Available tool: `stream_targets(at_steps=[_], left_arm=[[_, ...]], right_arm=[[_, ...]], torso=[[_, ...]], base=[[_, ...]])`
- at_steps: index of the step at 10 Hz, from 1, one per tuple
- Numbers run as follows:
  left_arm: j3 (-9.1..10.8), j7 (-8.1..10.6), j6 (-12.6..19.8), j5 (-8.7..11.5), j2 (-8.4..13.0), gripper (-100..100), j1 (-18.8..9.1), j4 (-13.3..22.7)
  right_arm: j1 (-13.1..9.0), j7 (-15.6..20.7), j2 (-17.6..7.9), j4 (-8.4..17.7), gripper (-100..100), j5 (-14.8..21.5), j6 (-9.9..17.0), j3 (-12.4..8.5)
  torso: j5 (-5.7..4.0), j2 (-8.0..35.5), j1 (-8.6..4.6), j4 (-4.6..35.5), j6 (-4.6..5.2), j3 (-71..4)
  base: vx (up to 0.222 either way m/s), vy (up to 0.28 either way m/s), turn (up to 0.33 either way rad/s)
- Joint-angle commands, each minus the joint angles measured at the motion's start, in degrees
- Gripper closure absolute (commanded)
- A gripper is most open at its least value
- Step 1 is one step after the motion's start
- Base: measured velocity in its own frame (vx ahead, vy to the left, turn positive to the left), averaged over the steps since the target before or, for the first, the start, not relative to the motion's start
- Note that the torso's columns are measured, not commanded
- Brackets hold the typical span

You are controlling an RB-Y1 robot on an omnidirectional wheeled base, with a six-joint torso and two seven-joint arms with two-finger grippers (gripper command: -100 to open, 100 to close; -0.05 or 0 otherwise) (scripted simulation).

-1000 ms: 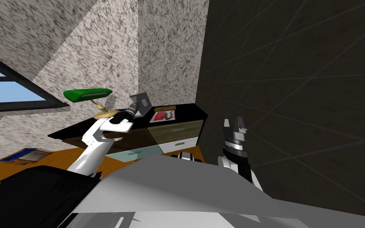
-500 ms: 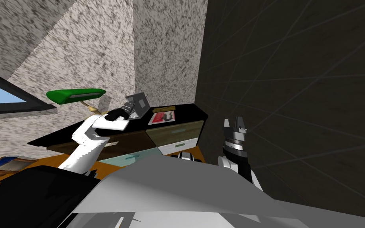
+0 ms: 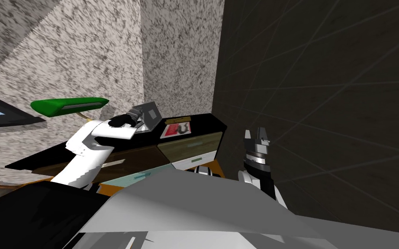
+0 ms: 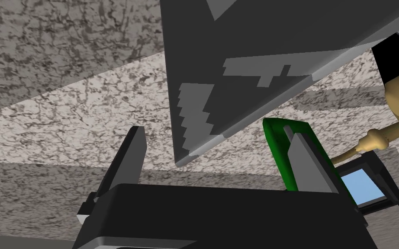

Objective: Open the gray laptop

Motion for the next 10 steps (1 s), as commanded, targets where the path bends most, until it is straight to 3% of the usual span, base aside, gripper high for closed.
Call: stream_targets(at_steps=[1, 2, 3, 7, 8, 9, 10], left_arm=[[1.39, 0.34, 3.5, -0.1, 2.0, -100, -0.2, -0.1], [1.97, 0.47, 5.0, -0.1, 3.0, -100, -0.3, -0.1], [1.53, 0.40, 4.2, -0.1, 2.5, -100, -0.4, -0.2], [1.59, 1.42, 9.1, -4.0, 3.1, -100, -1.8, 0.8], [1.36, 1.33, 8.4, -3.6, 3.0, -100, -1.7, 0.6], [1.58, 1.12, 7.7, -2.8, 2.9, 100, -1.4, 0.5], [1.58, 1.02, 7.2, -2.5, 2.9, 100, -1.2, 0.4]], right_arm=[[0.0, 0.0, 0.0, 0.0, 0, 0.0, 0.0, 0.0], [0.0, 0.0, 0.0, 0.0, 0, 0.0, 0.0, 0.0], [0.0, 0.0, 0.0, 0.0, 0, 0.0, 0.0, 0.0], [0.0, 0.0, 0.0, 0.0, 0, 0.0, 0.0, 0.0], [0.0, 0.0, 0.0, 0.0, 0, 0.0, 0.0, 0.0], [0.0, 0.0, 0.0, 0.0, 0, 0.0, 0.0, 0.0], [0.0, 0.0, 0.0, 0.0, 0, 0.0, 0.0, 0.0]], torso=[[0.00, 0.0, 0.00, 0.0, -0.01, 0.0], [-0.01, 0.0, -0.03, 0.0, -0.01, 0.0], [-0.01, 0.0, -0.04, 0.0, -0.01, 0.0], [0.05, 0.1, 0.17, 0.0, 0.07, 0.1], [0.04, 0.1, 0.10, 0.0, -0.01, 0.0], [-0.03, -0.1, -0.13, 0.0, -0.06, 0.0], [0.11, -0.1, -0.13, -0.1, -0.35, 0.0]], base=[[0.034, 0.029, -0.047], [0.032, 0.021, -0.069], [0.014, 0.010, -0.016], [-0.063, 0.083, -0.263], [-0.047, 0.048, -0.040], [0.025, -0.006, 0.194], [0.056, -0.045, 0.202]])
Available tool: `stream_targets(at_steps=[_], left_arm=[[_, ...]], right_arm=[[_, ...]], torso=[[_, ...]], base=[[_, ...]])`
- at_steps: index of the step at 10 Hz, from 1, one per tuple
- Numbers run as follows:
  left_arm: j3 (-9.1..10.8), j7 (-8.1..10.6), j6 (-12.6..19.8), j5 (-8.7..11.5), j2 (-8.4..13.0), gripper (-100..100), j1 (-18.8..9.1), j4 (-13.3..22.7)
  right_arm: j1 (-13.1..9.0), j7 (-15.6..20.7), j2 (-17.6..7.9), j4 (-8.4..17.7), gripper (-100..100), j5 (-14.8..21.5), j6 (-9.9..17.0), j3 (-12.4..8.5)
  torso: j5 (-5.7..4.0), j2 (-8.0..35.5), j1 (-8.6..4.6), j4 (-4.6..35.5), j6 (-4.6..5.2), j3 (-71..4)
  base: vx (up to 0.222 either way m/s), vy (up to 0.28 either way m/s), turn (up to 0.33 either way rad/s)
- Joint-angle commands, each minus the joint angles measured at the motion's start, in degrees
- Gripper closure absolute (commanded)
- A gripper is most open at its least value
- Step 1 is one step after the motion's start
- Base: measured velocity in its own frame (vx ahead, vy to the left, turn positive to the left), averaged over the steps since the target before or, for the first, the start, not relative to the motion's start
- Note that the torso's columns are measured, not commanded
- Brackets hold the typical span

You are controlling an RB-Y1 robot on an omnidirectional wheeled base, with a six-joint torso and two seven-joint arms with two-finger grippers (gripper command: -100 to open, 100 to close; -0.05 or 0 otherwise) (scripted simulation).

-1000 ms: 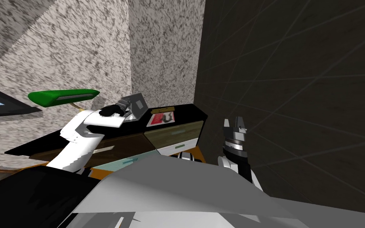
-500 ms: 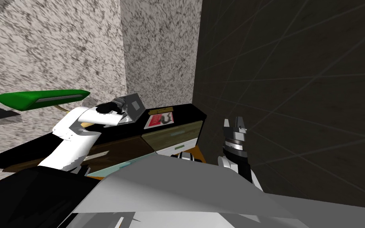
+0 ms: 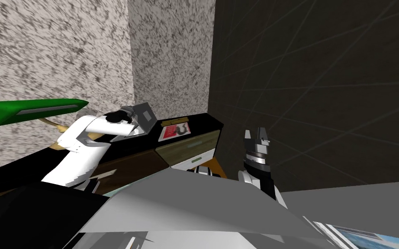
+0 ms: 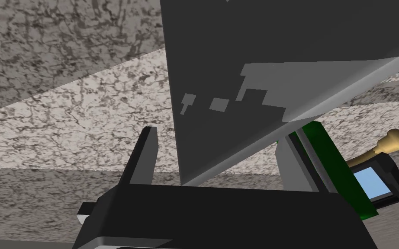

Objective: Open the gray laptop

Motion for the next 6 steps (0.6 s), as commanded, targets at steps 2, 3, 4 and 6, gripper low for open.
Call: stream_targets(at_steps=[2, 3, 4, 6], left_arm=[[0.12, -0.74, -3.0, 2.8, -0.4, 100, 1.2, -0.5], [0.56, -0.58, -2.4, 2.1, 0.0, 100, 0.7, -0.6], [1.34, 0.96, -1.8, 4.2, -0.6, 100, -0.7, 0.3], [2.05, 2.59, -1.1, 6.2, -1.3, 100, -2.1, 1.3]], right_arm=[[0.0, 0.0, 0.0, 0.0, 0, 0.0, 0.0, 0.0], [0.0, 0.0, 0.0, 0.0, 0, 0.0, 0.0, 0.0], [0.0, 0.0, 0.0, 0.0, 0, 0.0, 0.0, 0.0], [0.0, 0.0, 0.0, 0.0, 0, 0.0, 0.0, 0.0]], torso=[[0.25, 0.2, 0.34, 0.0, 0.16, 0.2], [0.28, 0.3, 0.30, -0.1, 0.14, 0.2], [0.15, 0.3, 0.41, 0.0, 0.39, 0.1], [0.17, 0.1, 0.64, 0.0, 0.34, 0.0]], base=[[0.070, -0.080, 0.270], [0.033, -0.053, 0.086], [-0.012, 0.030, -0.031], [-0.040, 0.085, -0.029]])
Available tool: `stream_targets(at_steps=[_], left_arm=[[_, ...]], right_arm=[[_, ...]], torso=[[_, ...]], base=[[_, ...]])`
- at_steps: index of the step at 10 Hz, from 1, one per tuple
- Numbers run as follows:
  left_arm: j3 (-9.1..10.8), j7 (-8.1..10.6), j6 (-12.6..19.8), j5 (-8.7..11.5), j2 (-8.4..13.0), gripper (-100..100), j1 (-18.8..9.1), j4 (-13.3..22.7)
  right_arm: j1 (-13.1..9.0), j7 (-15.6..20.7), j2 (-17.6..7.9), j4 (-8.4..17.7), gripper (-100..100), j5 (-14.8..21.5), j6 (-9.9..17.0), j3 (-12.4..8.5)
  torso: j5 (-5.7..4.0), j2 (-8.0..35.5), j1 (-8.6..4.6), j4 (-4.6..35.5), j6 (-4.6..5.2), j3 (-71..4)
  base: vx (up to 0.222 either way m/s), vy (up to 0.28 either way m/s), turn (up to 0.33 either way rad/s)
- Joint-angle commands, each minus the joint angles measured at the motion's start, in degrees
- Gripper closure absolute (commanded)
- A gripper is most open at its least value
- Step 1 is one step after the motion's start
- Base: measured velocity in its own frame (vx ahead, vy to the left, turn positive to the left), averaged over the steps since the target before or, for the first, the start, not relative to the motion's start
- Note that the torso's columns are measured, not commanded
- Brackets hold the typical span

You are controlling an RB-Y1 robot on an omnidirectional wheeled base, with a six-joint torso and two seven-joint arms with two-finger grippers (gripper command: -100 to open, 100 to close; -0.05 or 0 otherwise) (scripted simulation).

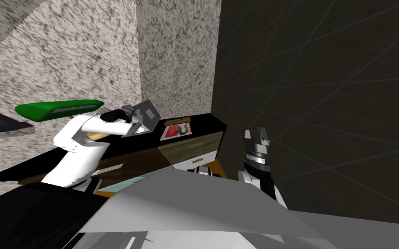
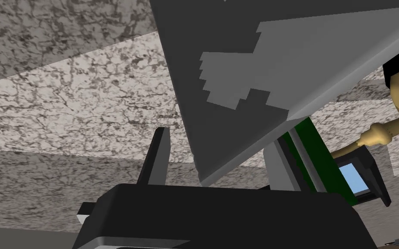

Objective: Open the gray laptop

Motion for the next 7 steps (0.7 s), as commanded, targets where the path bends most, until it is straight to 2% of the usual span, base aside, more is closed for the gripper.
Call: stream_targets(at_steps=[1, 5, 6, 7], left_arm=[[0.95, 2.45, 1.2, 2.8, -1.0, 100, -1.9, 1.6], [2.36, 5.70, 2.8, 6.8, -2.4, 100, -4.7, 3.6], [2.37, 5.03, 2.2, 6.3, -1.9, 100, -4.4, 3.1], [2.98, 6.85, 1.9, 7.7, -3.5, 100, -5.8, 5.1]], right_arm=[[0.0, 0.0, 0.0, 0.0, 0, 0.0, 0.0, 0.0], [0.0, 0.0, 0.0, 0.0, 0, 0.0, 0.0, 0.0], [0.0, 0.0, 0.0, 0.0, 0, 0.0, 0.0, 0.0], [0.0, 0.0, 0.0, 0.0, 0, 0.0, 0.0, 0.0]], torso=[[0.08, -0.1, 0.08, 0.0, -0.07, 0.0], [0.10, -0.1, -0.02, -0.1, -0.12, -0.1], [0.07, -0.1, -0.07, -0.1, -0.11, 0.0], [-0.08, -0.1, -0.37, 0.0, -0.07, 0.0]], base=[[-0.048, 0.091, -0.033], [-0.030, 0.079, -0.019], [-0.015, 0.037, -0.010], [-0.043, 0.041, 0.011]])
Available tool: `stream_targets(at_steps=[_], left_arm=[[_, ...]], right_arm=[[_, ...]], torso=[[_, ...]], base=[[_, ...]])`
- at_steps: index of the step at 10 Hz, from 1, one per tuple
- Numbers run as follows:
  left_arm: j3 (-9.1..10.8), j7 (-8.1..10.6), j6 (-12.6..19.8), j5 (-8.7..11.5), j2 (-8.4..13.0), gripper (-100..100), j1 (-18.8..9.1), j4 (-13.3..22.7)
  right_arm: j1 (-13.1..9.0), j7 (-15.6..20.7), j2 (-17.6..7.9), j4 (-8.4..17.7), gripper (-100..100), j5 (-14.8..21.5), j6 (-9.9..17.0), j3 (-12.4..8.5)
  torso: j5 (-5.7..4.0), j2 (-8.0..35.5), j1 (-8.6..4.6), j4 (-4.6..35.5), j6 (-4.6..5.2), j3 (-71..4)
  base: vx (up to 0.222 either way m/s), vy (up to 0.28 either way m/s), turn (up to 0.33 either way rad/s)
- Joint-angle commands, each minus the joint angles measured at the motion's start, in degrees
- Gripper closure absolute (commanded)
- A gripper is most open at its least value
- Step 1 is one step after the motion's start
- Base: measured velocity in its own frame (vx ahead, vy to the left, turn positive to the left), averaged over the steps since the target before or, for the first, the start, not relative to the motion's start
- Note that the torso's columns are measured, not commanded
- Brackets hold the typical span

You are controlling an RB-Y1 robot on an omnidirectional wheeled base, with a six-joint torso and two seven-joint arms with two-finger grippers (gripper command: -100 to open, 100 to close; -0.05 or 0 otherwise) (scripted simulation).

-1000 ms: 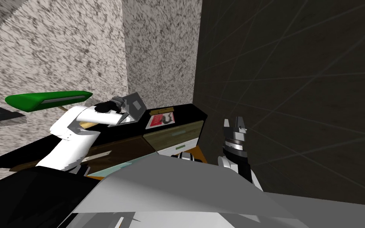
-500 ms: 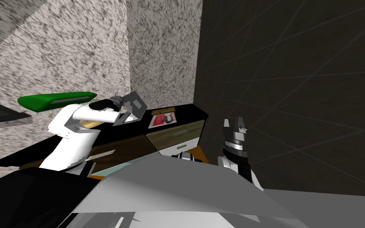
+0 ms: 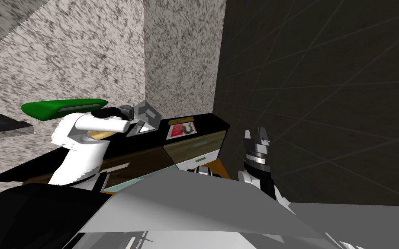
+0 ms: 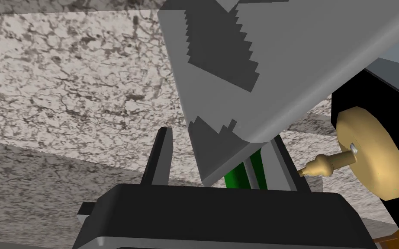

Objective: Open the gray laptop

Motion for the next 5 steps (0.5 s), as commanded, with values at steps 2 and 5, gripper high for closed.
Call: stream_targets(at_steps=[2, 5], left_arm=[[1.01, 3.30, -0.7, 2.6, -3.3, 100, -2.7, 3.8], [1.77, 5.78, -1.2, 4.6, -5.7, 100, -4.7, 6.7]], right_arm=[[0.0, 0.0, 0.0, 0.0, 0, 0.0, 0.0, 0.0], [0.0, 0.0, 0.0, 0.0, 0, 0.0, 0.0, 0.0]], torso=[[0.02, 0.1, 0.04, 0.0, 0.12, 0.0], [-0.04, -0.2, -0.05, -0.1, 0.21, -0.1]], base=[[-0.062, 0.065, 0.000], [-0.049, 0.058, 0.009]])
